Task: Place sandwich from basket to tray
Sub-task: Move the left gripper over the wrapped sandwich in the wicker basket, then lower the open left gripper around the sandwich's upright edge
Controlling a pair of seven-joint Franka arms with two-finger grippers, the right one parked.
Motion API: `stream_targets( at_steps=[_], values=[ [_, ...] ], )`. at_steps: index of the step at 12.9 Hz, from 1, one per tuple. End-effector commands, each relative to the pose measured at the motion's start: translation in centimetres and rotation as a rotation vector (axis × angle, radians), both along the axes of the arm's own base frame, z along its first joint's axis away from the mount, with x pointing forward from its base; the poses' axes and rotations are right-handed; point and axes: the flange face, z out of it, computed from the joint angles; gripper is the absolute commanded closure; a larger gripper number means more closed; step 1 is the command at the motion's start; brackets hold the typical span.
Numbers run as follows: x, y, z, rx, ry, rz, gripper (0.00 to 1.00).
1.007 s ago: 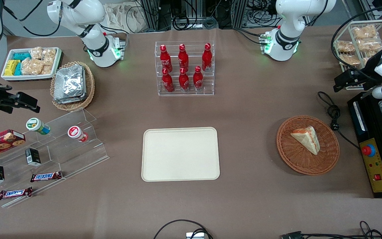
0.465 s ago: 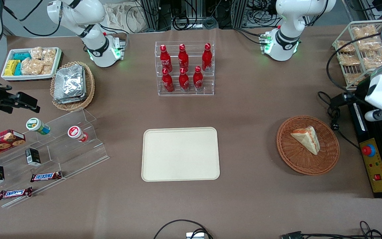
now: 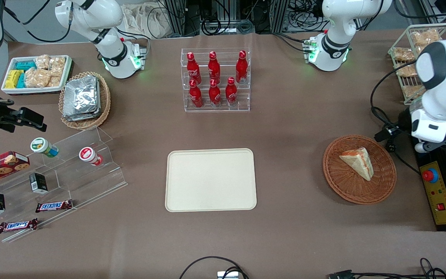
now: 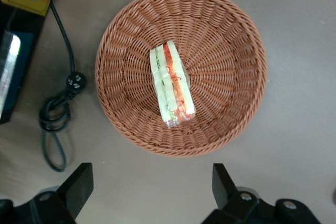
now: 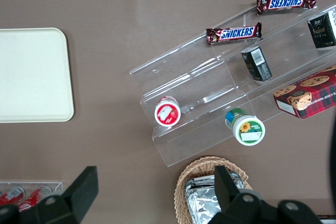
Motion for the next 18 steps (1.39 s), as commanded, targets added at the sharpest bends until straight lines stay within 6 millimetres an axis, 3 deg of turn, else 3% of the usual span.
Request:
stream_targets(
  at_steps=[1,6,9,18],
  values=[
    [-1.7,-0.2,-2.5,0.013,-0.045,0.061,0.0],
    [-2.9,-0.2,-8.3,0.011,-0.086,0.101,0.0],
    [-2.5,-0.2,-11.4,0.008,-0.117,0.132,0.0],
    [-1.4,-0.1,-16.5,-0.003,-0.161,0.173,0.0]
  ],
)
